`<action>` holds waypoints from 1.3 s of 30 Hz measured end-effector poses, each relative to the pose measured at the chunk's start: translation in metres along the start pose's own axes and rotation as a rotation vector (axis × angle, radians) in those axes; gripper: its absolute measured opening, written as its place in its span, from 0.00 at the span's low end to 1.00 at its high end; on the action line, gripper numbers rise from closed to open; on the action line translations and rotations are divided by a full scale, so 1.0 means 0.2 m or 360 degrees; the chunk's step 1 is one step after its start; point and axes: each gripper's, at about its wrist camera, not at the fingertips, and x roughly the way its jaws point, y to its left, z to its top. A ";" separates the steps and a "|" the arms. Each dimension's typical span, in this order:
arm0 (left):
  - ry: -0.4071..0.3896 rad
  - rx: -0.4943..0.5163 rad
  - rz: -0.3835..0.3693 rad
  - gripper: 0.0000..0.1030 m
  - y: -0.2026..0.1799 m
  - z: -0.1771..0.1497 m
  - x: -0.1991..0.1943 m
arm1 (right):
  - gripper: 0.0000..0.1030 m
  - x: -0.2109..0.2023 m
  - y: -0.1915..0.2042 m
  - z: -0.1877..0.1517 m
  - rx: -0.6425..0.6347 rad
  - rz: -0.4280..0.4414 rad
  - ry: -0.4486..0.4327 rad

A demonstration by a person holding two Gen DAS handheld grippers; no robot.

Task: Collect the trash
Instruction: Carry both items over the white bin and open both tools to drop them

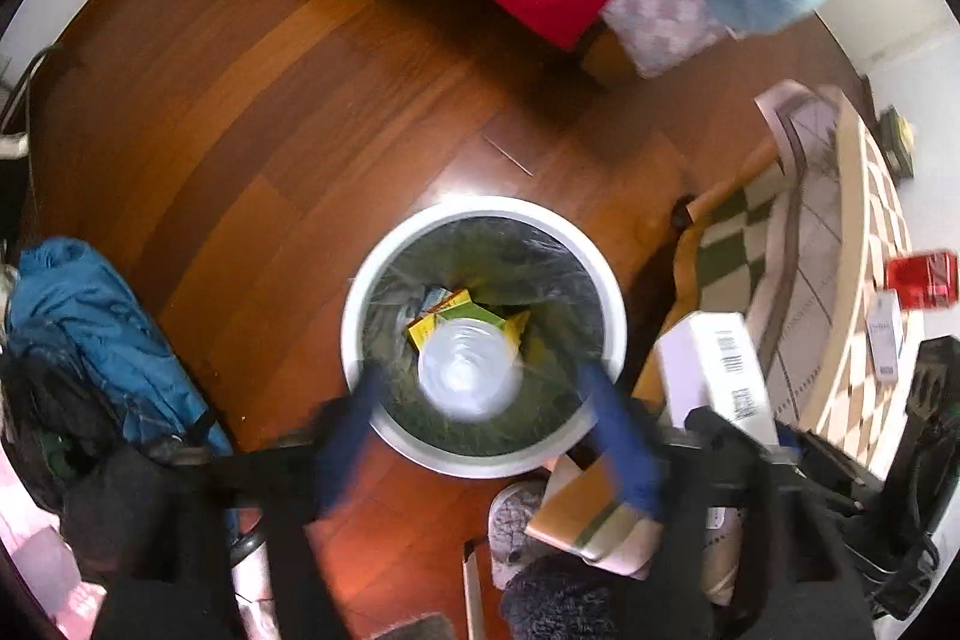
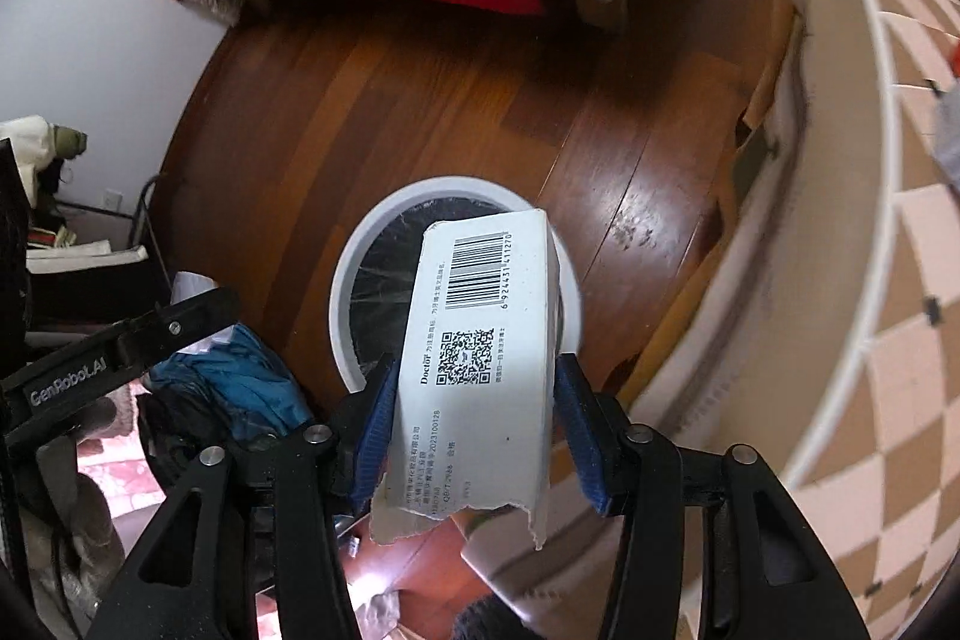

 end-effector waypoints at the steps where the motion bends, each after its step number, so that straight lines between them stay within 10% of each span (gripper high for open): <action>1: -0.0010 -0.0020 0.0001 0.89 0.04 0.00 -0.01 | 0.57 0.03 0.01 -0.01 -0.0001 0.0022 0.0016; 6: -0.0068 -0.0032 0.0155 0.92 0.12 -0.03 -0.03 | 0.98 0.09 0.01 -0.01 -0.0011 0.0031 0.0034; 16: -0.0226 0.0004 0.0408 0.92 0.19 -0.23 -0.16 | 0.98 0.00 0.06 -0.02 -0.0155 -0.0151 0.0007; 39: -0.0616 0.0201 0.0385 0.92 -0.08 -0.70 -0.83 | 0.98 -0.82 0.14 -0.53 -0.0232 -0.0176 -0.0364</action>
